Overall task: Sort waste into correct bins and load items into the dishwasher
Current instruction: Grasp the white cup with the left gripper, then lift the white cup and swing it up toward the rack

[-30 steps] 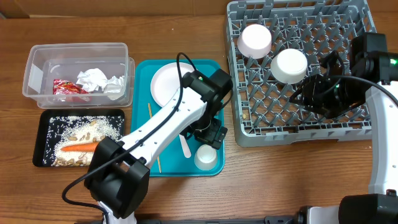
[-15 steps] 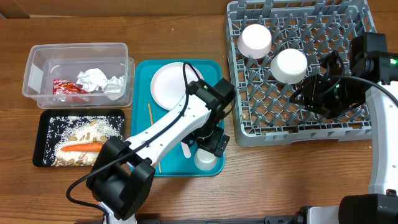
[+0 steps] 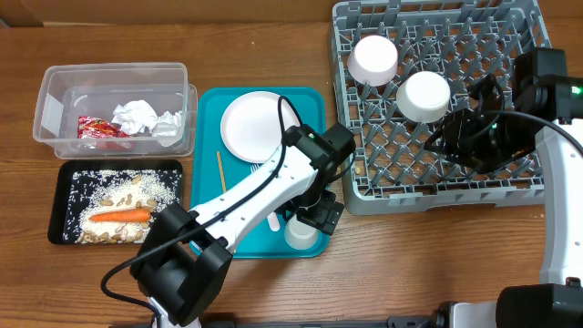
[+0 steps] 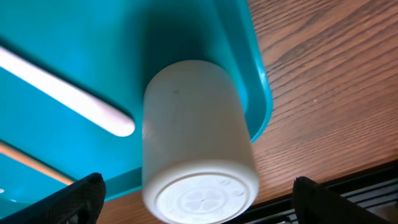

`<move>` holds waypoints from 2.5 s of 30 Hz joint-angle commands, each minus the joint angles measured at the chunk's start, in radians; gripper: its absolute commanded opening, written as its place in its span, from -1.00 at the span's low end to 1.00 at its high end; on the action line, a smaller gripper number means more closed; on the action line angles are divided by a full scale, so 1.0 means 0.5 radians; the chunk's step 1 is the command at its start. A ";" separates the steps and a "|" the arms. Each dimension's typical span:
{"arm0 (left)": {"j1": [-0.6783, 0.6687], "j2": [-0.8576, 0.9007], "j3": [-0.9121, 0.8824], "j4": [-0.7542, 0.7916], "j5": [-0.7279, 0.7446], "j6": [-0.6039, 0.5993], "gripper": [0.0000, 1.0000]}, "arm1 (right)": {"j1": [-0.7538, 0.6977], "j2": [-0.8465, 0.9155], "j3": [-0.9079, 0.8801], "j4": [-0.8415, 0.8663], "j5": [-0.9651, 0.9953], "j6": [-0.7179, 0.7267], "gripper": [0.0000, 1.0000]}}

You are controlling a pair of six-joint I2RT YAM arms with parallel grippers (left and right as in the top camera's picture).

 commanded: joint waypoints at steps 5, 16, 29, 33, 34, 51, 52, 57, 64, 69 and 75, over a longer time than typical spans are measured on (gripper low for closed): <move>-0.027 0.009 -0.092 0.083 0.008 -0.127 0.93 | 0.006 -0.005 -0.007 0.008 0.020 -0.007 0.08; -0.027 0.009 -0.226 0.169 0.008 -0.137 0.82 | 0.006 -0.005 -0.007 0.009 0.020 -0.007 0.08; -0.027 0.009 -0.297 0.275 0.008 -0.179 0.71 | 0.006 -0.005 -0.007 0.008 0.020 -0.007 0.08; -0.027 0.009 -0.297 0.275 0.008 -0.179 0.63 | 0.006 -0.005 -0.007 0.009 0.019 -0.007 0.08; -0.027 0.009 -0.297 0.275 0.008 -0.179 0.59 | 0.006 -0.005 -0.007 0.009 0.020 -0.007 0.08; -0.025 0.008 -0.294 0.267 0.008 -0.139 -0.30 | 0.006 -0.005 -0.007 0.009 0.020 -0.007 0.08; -0.023 0.008 -0.293 0.266 0.008 -0.129 -0.35 | 0.006 -0.005 -0.007 0.009 0.020 -0.007 0.08; 0.031 0.008 -0.251 0.220 0.008 -0.100 -0.35 | 0.006 -0.005 -0.007 0.009 0.020 -0.007 0.08; 0.182 0.008 -0.026 0.043 0.008 0.032 -0.35 | 0.006 -0.005 -0.007 0.008 0.019 -0.006 0.08; 0.284 0.008 0.193 -0.066 0.013 0.106 -0.38 | 0.006 -0.005 -0.007 0.008 0.019 -0.007 0.08; 0.423 0.008 0.539 -0.179 0.173 0.314 -0.47 | 0.006 -0.005 -0.007 0.007 0.019 -0.007 0.08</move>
